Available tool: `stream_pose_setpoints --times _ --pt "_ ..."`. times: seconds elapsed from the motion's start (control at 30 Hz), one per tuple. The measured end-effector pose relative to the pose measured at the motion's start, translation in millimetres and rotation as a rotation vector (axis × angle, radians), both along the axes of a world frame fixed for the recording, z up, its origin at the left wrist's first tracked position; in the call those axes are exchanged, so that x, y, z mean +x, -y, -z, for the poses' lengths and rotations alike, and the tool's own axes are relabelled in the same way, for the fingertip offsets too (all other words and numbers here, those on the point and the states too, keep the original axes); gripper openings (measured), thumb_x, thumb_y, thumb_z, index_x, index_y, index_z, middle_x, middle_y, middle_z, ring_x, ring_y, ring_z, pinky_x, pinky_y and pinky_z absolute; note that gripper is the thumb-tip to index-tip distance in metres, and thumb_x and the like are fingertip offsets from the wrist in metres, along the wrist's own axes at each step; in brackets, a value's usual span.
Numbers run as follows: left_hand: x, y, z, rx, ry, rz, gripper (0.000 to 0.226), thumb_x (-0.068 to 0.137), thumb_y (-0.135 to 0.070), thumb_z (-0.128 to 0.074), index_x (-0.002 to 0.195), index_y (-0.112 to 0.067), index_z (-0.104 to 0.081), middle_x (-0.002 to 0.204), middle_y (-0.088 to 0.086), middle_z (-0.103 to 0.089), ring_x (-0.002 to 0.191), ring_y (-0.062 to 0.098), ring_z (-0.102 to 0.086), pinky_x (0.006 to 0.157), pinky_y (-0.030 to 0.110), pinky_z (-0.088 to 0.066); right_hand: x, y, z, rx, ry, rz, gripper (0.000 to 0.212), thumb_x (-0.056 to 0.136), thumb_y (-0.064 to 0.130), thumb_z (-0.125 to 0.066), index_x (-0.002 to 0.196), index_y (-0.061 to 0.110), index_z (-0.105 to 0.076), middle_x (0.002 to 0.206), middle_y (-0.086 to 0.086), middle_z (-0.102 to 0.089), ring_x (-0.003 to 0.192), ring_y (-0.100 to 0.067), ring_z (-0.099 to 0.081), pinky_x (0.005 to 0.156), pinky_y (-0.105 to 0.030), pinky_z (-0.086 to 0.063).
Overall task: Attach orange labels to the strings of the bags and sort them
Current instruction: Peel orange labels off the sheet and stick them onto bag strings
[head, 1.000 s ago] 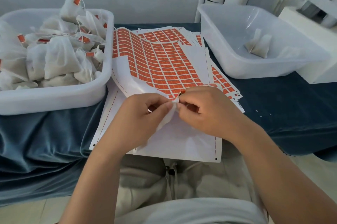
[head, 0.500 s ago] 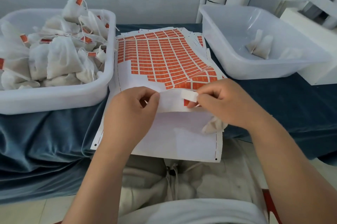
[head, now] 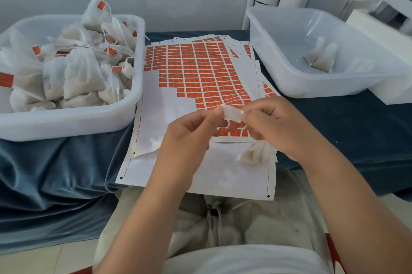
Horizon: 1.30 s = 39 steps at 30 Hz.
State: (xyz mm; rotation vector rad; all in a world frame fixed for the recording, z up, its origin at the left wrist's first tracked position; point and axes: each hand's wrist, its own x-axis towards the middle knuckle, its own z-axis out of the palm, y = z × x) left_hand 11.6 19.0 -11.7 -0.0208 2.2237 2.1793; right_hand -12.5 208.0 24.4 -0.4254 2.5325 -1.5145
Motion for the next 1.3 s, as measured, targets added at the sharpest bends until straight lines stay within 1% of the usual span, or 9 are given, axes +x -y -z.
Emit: stream_pose_setpoints --times 0.13,0.2,0.3,0.43,0.57,0.63,0.73,0.9,1.3 --pt "-2.8 1.6 5.4 0.162 0.093 -0.017 0.018 0.095 -0.047 -0.072 0.093 -0.034 -0.084 0.082 -0.015 -0.074 0.074 -0.002 -0.064 0.078 0.032 -0.046 -3.6 3.3 10.9 0.0 -0.01 -0.033 0.037 0.093 0.035 -0.051 0.059 0.022 -0.055 0.057 0.005 -0.045 0.053 -0.008 -0.04 0.061 -0.022 -0.042" --pt "-5.2 3.9 6.7 0.279 0.117 -0.076 0.018 0.089 -0.045 -0.078 0.094 -0.029 -0.084 0.087 -0.01 -0.076 0.075 0.002 -0.063 0.073 0.029 -0.047 -6.8 2.3 14.9 -0.125 0.06 -0.052 0.033 0.093 0.042 -0.054 0.083 0.015 -0.072 0.063 0.0 -0.047 0.057 -0.011 -0.043 0.064 -0.025 -0.045" --pt "-9.2 7.2 5.6 0.479 0.147 -0.18 0.023 0.074 -0.045 -0.084 0.091 -0.028 -0.085 0.093 -0.007 -0.079 0.072 0.003 -0.067 0.058 0.017 -0.049 -11.1 -1.9 18.1 -0.312 0.095 -0.053 0.033 0.094 0.038 -0.056 0.118 0.03 -0.078 0.07 0.003 -0.054 0.065 -0.011 -0.048 0.069 -0.028 -0.047" --pt "-9.0 3.2 7.0 0.626 0.158 -0.256 0.002 0.083 -0.03 -0.084 0.084 -0.028 -0.085 0.097 0.001 -0.082 0.081 0.008 -0.077 0.054 0.014 -0.053 -8.8 -1.2 14.8 -0.382 0.023 -0.017 0.032 0.094 0.037 -0.064 0.123 0.036 -0.076 0.096 0.004 -0.076 0.079 -0.012 -0.064 0.081 -0.034 -0.056" --pt "-4.5 -7.5 11.1 0.68 0.098 -0.272 0.006 0.095 -0.023 -0.077 0.093 -0.02 -0.082 0.102 0.008 -0.081 0.094 0.016 -0.079 0.07 0.018 -0.059 4.0 4.3 1.9 -0.374 -0.091 -0.022 0.031 0.097 0.021 -0.069 0.122 0.038 -0.074 0.104 0.001 -0.08 0.095 -0.013 -0.076 0.085 -0.023 -0.059" --pt "-1.2 -12.5 13.6 0.648 0.057 -0.264 0.007 0.098 -0.025 -0.075 0.097 -0.019 -0.079 0.104 0.007 -0.081 0.099 0.018 -0.079 0.076 0.019 -0.059 10.2 6.8 -3.2 -0.376 -0.127 -0.018 0.034 0.097 0.013 -0.071 0.123 0.034 -0.074 0.103 0.002 -0.08 0.099 -0.015 -0.077 0.086 -0.021 -0.059" --pt "2.9 -18.6 17.5 0.471 -0.006 -0.261 0.011 0.1 -0.029 -0.073 0.102 -0.019 -0.077 0.102 0.002 -0.081 0.098 0.015 -0.079 0.077 0.018 -0.058 17.1 12.2 -9.4 -0.292 -0.196 0.006 0.034 0.096 0.021 -0.074 0.125 0.038 -0.07 0.104 0.009 -0.08 0.107 -0.012 -0.075 0.092 -0.021 -0.058" --pt "9.7 -25.4 12.5 0.403 -0.123 -0.177 0.017 0.096 -0.033 -0.075 0.098 -0.016 -0.078 0.095 0.005 -0.08 0.087 0.014 -0.075 0.077 0.019 -0.057 21.6 18.3 -12.0 -0.241 -0.256 0.074 0.034 0.098 0.025 -0.073 0.128 0.037 -0.068 0.102 0.014 -0.08 0.106 -0.009 -0.075 0.097 -0.038 -0.057" --pt "12.0 -27.2 13.2 0.253 -0.237 -0.148 0.01 0.101 -0.023 -0.071 0.095 -0.015 -0.074 0.087 0.002 -0.078 0.077 0.011 -0.072 0.071 0.019 -0.057 12.7 11.7 -11.2 -0.205 -0.207 0.125 0.027 0.098 0.031 -0.073 0.12 0.044 -0.066 0.106 0.022 -0.078 0.105 -0.001 -0.073 0.092 -0.02 -0.058"
